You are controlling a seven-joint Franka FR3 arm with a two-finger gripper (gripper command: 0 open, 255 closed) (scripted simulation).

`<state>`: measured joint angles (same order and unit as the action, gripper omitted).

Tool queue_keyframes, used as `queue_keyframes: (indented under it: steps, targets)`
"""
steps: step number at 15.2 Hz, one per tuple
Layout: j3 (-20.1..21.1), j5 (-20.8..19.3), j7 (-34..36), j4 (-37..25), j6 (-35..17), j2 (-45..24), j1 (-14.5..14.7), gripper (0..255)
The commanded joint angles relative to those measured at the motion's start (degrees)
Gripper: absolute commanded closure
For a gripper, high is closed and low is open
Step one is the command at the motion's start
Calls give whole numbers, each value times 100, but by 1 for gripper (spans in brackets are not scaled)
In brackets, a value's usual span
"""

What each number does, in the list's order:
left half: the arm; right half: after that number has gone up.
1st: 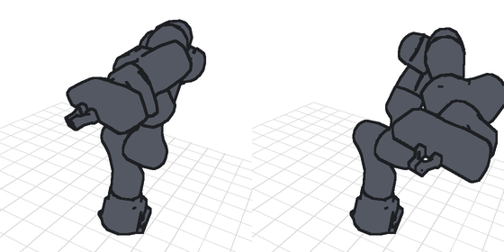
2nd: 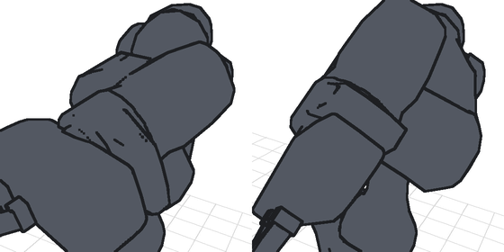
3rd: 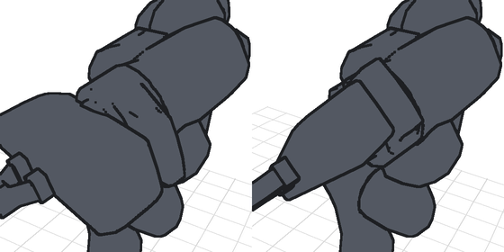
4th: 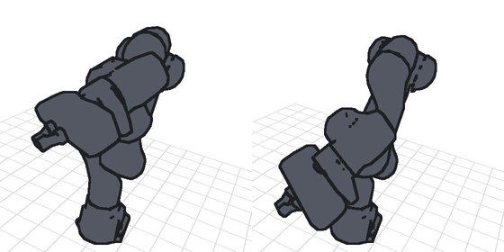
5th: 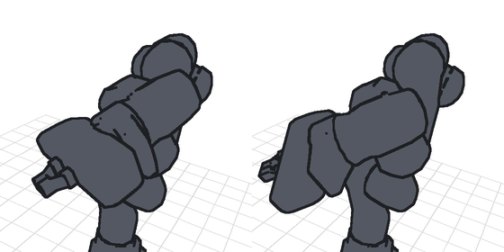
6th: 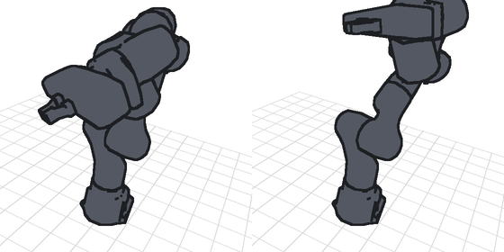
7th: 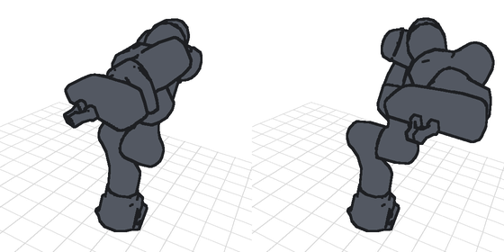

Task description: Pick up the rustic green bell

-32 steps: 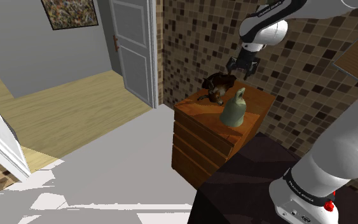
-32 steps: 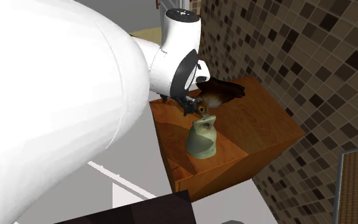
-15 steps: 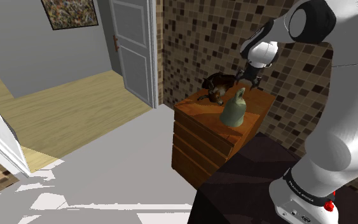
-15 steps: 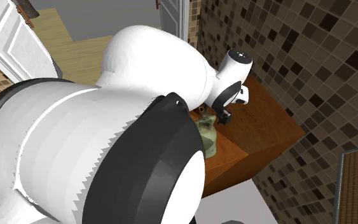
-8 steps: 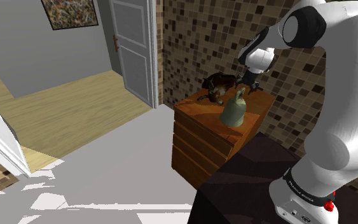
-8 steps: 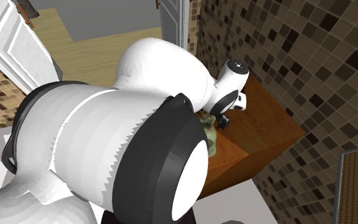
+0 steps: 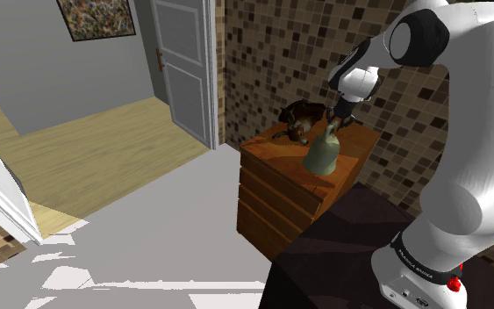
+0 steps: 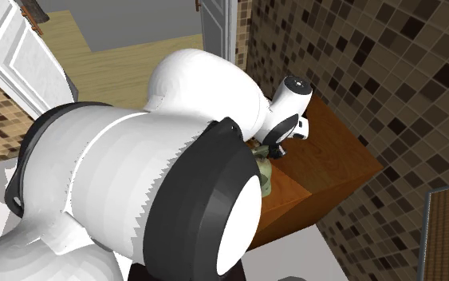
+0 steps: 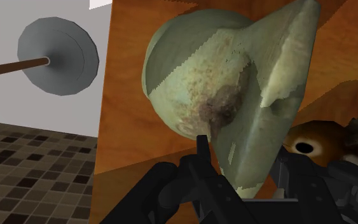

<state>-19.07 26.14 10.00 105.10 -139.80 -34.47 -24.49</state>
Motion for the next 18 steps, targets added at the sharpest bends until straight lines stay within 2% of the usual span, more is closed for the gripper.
queue_keyframes:
  steps: [1,18]
  targets:
    - [0,0,0,1,-2,-8,-1,255]
    - [-307,-459,370,-59,772,755,212,255]
